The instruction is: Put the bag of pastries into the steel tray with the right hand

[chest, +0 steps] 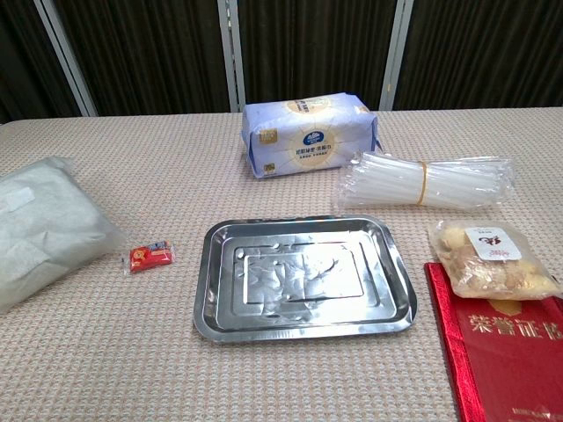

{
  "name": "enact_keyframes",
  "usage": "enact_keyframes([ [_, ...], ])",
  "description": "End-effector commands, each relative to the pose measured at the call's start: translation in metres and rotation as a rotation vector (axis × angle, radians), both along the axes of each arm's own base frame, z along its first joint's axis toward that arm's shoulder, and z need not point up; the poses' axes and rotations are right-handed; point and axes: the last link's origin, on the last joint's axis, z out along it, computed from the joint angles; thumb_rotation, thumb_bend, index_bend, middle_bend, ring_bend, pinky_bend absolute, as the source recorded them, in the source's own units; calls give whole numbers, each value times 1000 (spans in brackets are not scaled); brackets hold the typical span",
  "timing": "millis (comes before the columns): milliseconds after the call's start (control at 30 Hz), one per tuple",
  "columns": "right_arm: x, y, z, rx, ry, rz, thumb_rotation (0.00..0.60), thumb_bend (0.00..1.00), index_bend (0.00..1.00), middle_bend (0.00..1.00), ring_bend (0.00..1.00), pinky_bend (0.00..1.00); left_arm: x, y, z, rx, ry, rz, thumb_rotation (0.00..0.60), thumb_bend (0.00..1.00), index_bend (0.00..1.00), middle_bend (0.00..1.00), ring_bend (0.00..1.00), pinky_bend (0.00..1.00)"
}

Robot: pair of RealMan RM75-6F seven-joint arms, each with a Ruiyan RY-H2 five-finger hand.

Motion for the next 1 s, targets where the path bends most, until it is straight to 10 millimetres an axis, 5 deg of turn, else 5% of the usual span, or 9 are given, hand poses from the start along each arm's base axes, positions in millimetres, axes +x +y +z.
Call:
enact_keyframes([
  [33, 4, -3, -3, 21, -11, 23, 600, 27, 30, 0, 0, 4, 1, 1, 0, -1, 1, -1, 600, 316, 127, 0, 0, 0],
  [467, 41, -54, -43, 282, -6, 125, 600, 26, 37, 0, 0, 4, 1, 13, -7, -26, 8, 0, 600, 316, 126, 0, 0, 0],
  [667, 46, -77, -66, 413, 39, 103, 600, 26, 42, 0, 0, 4, -4, 15, -9, -32, 13, 15, 600, 316, 127, 0, 0, 0],
  [1000, 45, -89, -94, 541, 92, 65, 600, 25, 45, 0, 0, 4, -8, 16, -13, -47, 12, 30, 600, 316, 128, 0, 0, 0],
])
